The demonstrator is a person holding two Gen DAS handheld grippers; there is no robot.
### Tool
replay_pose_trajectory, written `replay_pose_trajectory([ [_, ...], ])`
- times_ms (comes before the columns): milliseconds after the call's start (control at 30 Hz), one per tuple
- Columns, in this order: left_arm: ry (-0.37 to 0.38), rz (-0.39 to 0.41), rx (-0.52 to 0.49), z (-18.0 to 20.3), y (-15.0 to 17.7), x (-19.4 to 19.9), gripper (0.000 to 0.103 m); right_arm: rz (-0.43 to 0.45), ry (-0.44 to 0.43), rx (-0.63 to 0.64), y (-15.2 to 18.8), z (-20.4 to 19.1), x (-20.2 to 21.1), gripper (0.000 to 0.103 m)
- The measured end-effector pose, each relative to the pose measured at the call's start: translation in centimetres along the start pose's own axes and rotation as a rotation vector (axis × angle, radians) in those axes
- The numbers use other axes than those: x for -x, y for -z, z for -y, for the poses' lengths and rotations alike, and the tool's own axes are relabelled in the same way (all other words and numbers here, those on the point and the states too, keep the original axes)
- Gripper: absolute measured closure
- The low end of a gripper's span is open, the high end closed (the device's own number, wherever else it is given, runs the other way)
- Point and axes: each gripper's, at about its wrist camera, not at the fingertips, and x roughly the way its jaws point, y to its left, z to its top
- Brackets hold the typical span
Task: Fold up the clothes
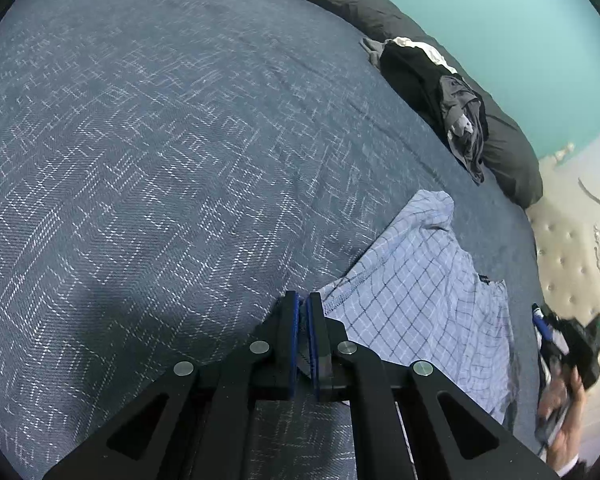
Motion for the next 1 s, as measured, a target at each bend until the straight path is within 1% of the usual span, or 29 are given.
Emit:
replay_pose_trajectory([
  [167, -0.002, 0.003, -0.026, 0.2, 0.0, 0.3, 0.098, 0.019, -0.071, -0.051, 4.2, 0.2, 2.4, 0.076],
  [233, -0.005, 0.007, -0.06, 0.5, -0.1, 0.5, 0.097, 0.027, -0.079, -0.045, 5.5, 0.1, 2.8, 0.076],
  [300, -0.004, 0.003, -0.083, 0.6, -0.1, 0.7, 0.093, 0.024, -0.089, -0.041, 6.3, 0.1, 2.8, 0.076],
  [367, 0.001, -0.004, -0.085, 0.3, 0.0, 0.8, 0.08, 0.019, -0.099, -0.037, 7.0, 0.1, 2.6, 0.076],
  [433, 0.0, -0.004, -0.075, -0.2, -0.1, 0.9, 0.072, 0.014, -0.109, -0.034, 7.7, 0.0, 2.5, 0.076],
  [533, 0.017, -0.007, -0.074, -0.4, -0.2, 0.9, 0.072, 0.008, -0.124, -0.028, 8.7, 0.0, 2.4, 0.076],
  [700, 0.051, -0.027, -0.081, -0.2, 0.0, 0.3, 0.073, -0.008, -0.148, -0.05, 9.7, 0.3, 1.8, 0.076],
  [800, 0.053, -0.041, -0.102, 0.1, 0.3, 0.0, 0.075, -0.014, -0.146, -0.063, 10.0, 0.5, 1.6, 0.076],
  [833, 0.054, -0.045, -0.108, 0.2, 0.4, -0.1, 0.084, -0.014, -0.147, -0.064, 10.0, 0.6, 1.6, 0.076],
  [867, 0.055, -0.049, -0.111, 0.2, 0.5, -0.2, 0.095, -0.014, -0.148, -0.063, 10.0, 0.6, 1.6, 0.076],
  [900, 0.057, -0.049, -0.112, 0.2, 0.5, -0.2, 0.097, -0.012, -0.149, -0.065, 9.9, 0.6, 1.6, 0.076],
  [1000, 0.069, -0.041, -0.113, 0.5, 0.4, -0.1, 0.098, -0.008, -0.151, -0.07, 9.8, 0.8, 1.8, 0.076],
])
